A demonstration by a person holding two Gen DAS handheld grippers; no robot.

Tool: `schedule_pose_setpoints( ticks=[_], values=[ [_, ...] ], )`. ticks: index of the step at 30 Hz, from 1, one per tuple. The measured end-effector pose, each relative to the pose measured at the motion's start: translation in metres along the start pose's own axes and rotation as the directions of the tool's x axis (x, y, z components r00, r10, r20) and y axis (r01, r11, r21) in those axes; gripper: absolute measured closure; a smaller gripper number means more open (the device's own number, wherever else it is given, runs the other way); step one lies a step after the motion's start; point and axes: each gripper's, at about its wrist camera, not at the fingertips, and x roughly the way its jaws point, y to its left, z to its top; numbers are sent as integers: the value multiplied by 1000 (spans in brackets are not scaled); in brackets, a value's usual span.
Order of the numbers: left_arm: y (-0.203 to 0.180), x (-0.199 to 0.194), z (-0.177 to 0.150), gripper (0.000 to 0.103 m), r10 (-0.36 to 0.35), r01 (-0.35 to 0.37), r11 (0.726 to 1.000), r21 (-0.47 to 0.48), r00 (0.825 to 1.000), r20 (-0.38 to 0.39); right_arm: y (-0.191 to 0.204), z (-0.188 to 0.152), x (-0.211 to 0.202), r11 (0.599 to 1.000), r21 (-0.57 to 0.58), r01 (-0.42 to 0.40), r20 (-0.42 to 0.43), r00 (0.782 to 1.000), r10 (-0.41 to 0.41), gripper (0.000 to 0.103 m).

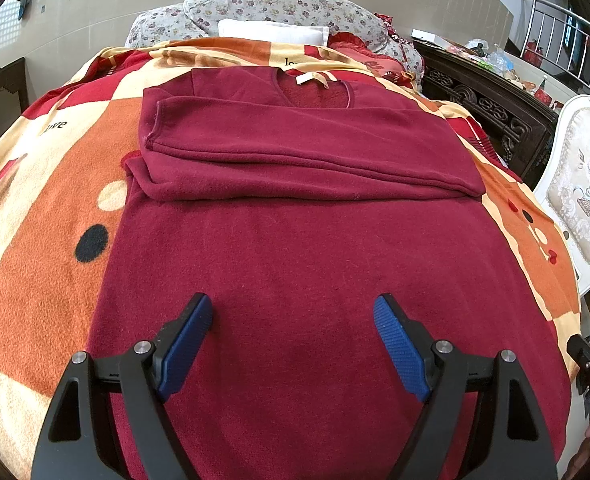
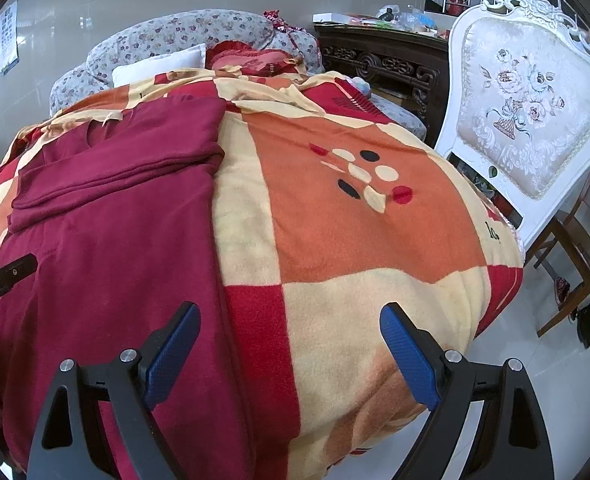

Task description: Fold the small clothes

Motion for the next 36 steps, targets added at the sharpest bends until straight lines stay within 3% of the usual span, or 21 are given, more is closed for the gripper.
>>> schedule_pose_setpoints(
  ticks=[36],
  values=[
    [1,0,0,21,-2,2,1000,-3,1000,-1,0,0,-2,1000,0,-5,1,1000,5,10]
  ],
)
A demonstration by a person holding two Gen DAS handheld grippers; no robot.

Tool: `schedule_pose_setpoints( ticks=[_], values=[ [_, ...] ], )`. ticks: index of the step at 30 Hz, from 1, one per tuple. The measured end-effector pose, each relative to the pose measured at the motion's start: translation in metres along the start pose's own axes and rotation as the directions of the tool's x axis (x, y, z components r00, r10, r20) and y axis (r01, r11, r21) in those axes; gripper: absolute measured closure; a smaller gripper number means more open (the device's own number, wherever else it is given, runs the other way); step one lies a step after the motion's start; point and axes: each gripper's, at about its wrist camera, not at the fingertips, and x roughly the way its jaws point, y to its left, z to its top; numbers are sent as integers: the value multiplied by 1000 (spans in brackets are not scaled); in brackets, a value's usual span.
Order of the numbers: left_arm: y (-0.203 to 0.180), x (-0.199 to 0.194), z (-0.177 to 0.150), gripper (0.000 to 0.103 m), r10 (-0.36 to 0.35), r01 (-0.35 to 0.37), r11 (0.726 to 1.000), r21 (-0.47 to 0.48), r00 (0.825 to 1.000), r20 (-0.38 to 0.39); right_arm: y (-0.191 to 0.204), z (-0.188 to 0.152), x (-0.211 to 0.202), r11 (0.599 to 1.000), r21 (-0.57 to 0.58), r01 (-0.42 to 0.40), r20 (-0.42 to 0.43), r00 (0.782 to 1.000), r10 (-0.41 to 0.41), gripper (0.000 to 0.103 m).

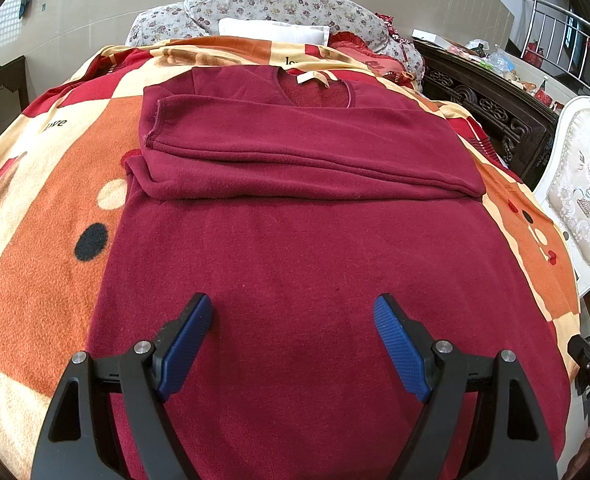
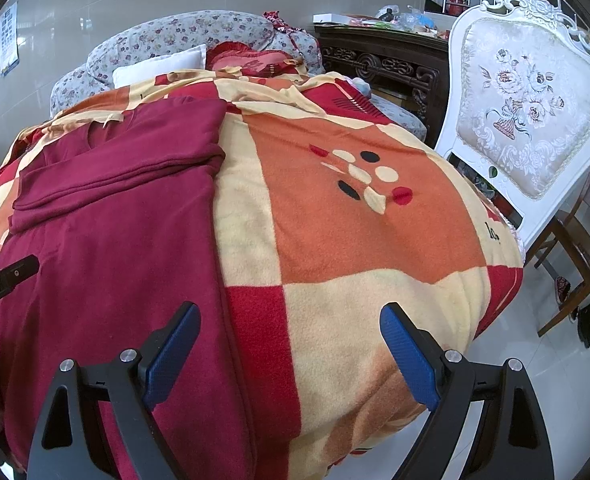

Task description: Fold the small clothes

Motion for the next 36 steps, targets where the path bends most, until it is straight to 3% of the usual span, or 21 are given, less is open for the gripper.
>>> schedule_pose_setpoints(
  ticks=[36],
  values=[
    [1,0,1,21,-2,2,1000,-2,1000,-2,3,3,-3,1000,0,1,11,1000,-1,10]
  ],
)
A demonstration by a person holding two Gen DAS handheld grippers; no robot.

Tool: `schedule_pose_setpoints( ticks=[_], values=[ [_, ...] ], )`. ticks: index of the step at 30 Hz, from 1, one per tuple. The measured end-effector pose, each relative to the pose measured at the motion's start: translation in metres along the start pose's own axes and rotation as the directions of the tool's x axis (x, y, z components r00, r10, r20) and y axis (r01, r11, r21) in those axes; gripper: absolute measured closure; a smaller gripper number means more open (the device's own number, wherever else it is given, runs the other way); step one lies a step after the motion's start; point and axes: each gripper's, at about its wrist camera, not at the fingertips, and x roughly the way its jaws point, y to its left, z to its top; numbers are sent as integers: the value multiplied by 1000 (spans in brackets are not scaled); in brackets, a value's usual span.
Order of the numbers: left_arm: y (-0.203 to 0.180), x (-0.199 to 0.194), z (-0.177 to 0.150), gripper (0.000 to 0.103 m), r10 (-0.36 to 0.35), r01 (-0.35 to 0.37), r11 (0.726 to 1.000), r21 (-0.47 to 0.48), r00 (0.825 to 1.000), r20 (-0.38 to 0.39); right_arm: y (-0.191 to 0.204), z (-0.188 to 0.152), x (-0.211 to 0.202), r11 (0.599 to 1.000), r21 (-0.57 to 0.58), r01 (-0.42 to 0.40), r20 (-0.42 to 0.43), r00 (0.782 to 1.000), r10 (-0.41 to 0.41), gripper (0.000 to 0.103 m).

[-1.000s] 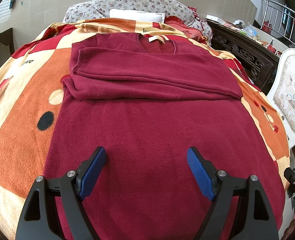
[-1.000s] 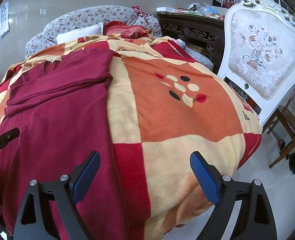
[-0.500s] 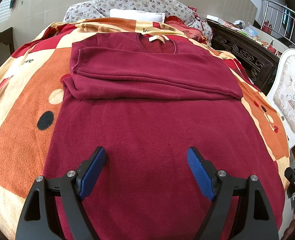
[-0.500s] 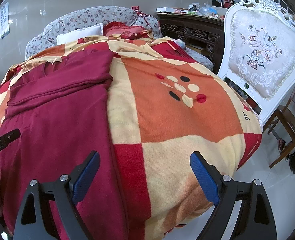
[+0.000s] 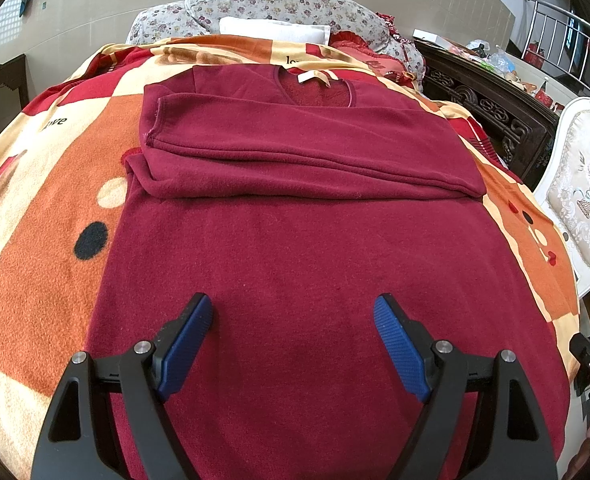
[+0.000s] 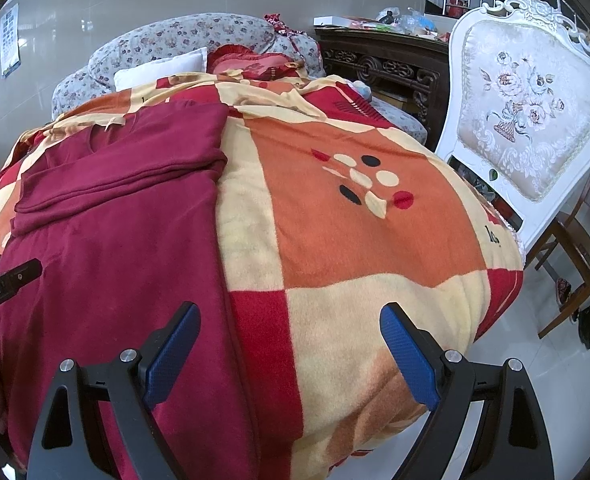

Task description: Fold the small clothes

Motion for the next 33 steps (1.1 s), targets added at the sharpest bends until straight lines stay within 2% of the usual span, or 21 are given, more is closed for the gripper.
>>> schedule_pose_setpoints(
  ticks=[8,16,27,31,33],
  values=[
    [0,0,0,21,-1,1,1000,-1,1000,0,-1,-1,1,1000,-8,18,7,1000,-18,10],
    [0,0,0,21,-1,1,1000,-2,1000,0,-1,-3,2,995,-38,94,34,995,-93,10],
    [1,0,0,21,2,-2,1000,0,1000,3,-3,-5,3,996,-36,84,24,996,-83,10],
    [-4,-5,1,21,68,-68,998,19,998,15,-3,-6,5,996,-37,80,19,997,-79,10],
    [-14,-15,1,21,124,-125,992,21,992,20,-2,-7,5,997,-35,69,11,998,-69,10]
  ],
)
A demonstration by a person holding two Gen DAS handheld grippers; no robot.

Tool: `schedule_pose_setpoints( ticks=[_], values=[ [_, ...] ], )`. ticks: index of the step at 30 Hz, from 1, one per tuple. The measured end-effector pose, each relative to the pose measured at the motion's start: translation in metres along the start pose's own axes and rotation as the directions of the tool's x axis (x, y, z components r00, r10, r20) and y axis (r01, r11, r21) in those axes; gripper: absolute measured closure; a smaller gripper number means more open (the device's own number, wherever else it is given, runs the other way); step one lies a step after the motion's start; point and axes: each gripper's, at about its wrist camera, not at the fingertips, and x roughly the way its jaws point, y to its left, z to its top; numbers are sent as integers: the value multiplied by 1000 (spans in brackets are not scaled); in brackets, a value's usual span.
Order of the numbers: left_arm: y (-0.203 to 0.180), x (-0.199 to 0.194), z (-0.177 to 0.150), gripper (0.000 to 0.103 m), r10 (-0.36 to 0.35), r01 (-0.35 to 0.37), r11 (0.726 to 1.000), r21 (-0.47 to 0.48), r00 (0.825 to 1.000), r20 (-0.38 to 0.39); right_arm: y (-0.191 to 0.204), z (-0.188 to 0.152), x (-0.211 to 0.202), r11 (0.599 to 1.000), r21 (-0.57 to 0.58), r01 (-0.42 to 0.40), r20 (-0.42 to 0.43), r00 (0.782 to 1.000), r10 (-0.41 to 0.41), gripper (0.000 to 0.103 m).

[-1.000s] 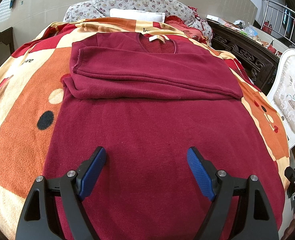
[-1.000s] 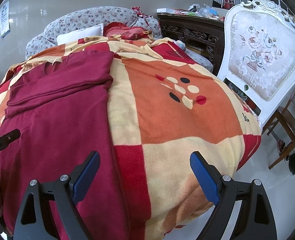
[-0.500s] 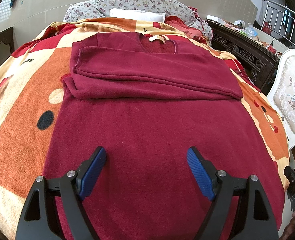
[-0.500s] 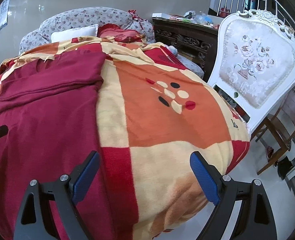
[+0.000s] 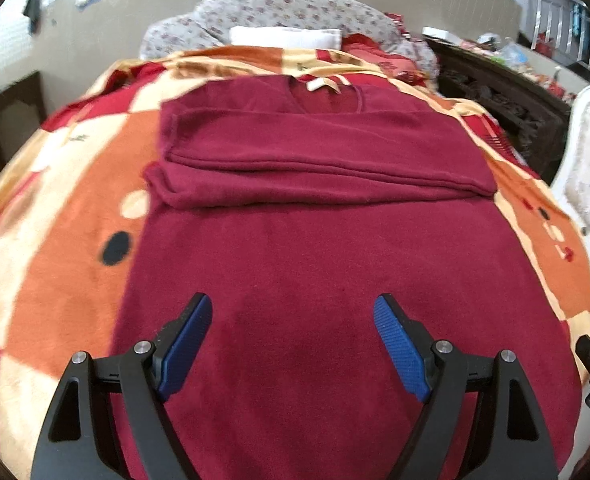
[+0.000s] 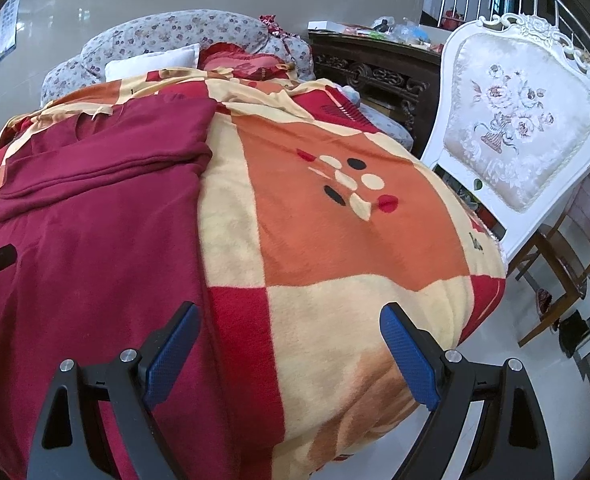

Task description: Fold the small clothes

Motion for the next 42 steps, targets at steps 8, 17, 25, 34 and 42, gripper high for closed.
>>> schedule_pose_setpoints(
  ticks=[8,17,25,34,42],
  values=[
    [-62,-43,-30,21,-50,54,995,81,997,-54,3,3,-7,1000,3,-15,15,1000,15,10],
    [-107,-50,-64,21,-3,20,986,168,995,-101,-12,4,-5,999,34,13,13,1000,-14,10],
    [-112,-49,-68,18,90,-76,976,202,994,-62,-10,5,-6,1000,28,9,16,1000,-10,10],
    [-116,-47,-69,17,130,-116,968,221,990,-48,-8,3,-5,1000,29,4,12,1000,-4,10],
    [-109,-51,-66,17,82,-71,980,183,995,-55,-10,3,-3,999,35,1,10,1000,-1,9]
  ],
)
